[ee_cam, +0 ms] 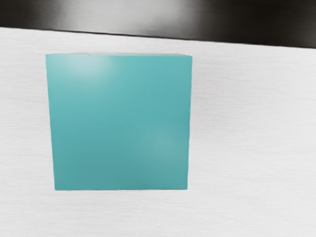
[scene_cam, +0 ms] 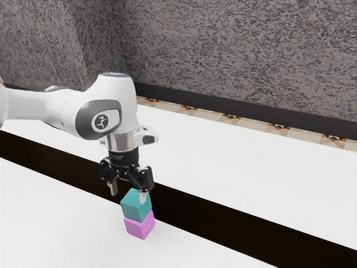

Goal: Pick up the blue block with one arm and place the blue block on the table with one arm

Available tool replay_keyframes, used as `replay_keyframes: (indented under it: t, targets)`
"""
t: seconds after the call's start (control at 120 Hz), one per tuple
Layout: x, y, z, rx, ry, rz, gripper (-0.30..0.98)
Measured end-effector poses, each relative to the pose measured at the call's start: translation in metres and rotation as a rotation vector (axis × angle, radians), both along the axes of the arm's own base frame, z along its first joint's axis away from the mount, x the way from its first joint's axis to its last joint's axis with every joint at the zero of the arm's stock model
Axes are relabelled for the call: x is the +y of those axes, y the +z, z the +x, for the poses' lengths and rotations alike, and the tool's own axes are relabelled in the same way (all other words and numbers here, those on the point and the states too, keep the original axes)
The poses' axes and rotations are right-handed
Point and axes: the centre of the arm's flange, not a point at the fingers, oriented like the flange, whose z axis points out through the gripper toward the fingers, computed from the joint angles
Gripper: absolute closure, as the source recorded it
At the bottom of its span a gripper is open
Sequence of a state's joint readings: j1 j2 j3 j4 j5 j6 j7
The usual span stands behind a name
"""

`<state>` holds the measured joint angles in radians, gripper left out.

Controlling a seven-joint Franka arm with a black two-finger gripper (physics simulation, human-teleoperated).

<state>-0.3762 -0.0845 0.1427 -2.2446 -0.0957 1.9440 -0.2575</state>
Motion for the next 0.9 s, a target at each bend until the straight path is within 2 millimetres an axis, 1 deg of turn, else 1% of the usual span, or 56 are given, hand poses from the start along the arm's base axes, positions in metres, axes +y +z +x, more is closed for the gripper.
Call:
replay_keyframes:
  t: [0.1, 0.233, 0.325, 0.392, 0.508, 0.683, 0.717, 0.808, 0.9]
  targets:
    - [-0.001, -0.010, 0.006, 0.005, 0.010, 0.016, 0.00]
    - [-0.001, -0.019, 0.019, 0.001, 0.015, 0.046, 0.00]
    - [0.001, -0.031, 0.030, 0.014, 0.023, 0.065, 0.00]
    - [0.006, -0.041, 0.035, 0.027, 0.037, 0.075, 0.00]
    - [0.017, -0.056, 0.040, 0.053, 0.069, 0.086, 0.00]
    - [0.013, -0.072, 0.042, 0.069, 0.073, 0.093, 0.00]
    - [0.013, -0.073, 0.042, 0.071, 0.075, 0.092, 0.04]
    - [0.012, -0.073, 0.044, 0.067, 0.083, 0.088, 0.22]
    - [0.012, -0.069, 0.047, 0.055, 0.086, 0.088, 0.30]
